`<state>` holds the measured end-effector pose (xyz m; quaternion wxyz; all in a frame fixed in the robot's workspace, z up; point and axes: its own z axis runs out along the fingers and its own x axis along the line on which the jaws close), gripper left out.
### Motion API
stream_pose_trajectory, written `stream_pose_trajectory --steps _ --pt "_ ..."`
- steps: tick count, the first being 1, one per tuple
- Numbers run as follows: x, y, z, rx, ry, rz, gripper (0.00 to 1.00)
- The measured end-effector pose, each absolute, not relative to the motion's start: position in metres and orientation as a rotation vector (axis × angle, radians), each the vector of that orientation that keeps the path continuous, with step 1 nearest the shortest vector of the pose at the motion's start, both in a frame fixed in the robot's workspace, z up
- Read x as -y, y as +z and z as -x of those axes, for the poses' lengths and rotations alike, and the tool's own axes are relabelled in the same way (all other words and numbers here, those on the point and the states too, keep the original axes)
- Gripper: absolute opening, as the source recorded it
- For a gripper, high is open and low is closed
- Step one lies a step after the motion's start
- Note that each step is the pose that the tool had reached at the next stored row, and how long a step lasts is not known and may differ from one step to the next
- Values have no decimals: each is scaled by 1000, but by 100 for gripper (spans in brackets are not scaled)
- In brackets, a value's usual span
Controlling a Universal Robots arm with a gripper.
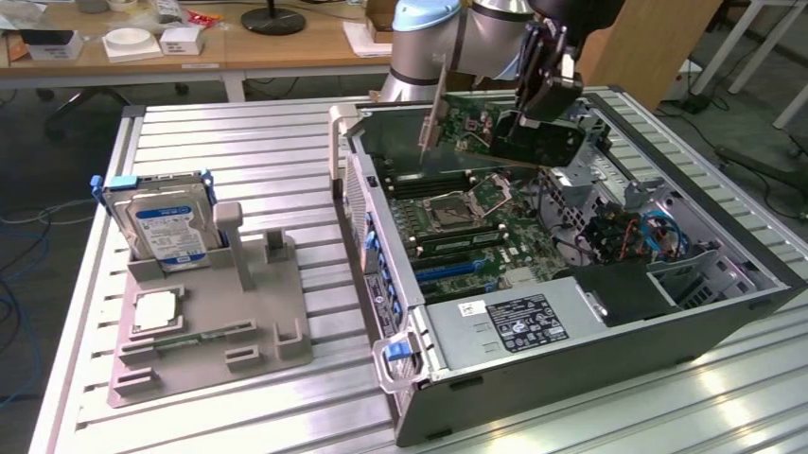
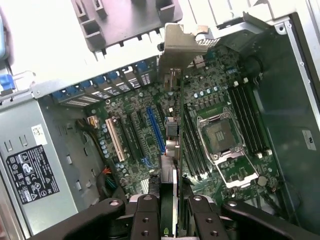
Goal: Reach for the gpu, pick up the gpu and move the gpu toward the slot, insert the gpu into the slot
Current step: 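Insert the gpu into the slot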
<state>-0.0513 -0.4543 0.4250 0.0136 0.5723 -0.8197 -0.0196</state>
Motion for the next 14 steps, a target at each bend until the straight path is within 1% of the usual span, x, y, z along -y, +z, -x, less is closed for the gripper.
stream_pose_trajectory --steps 14 --pt "454 425 51 2432 -62 -1943 26"
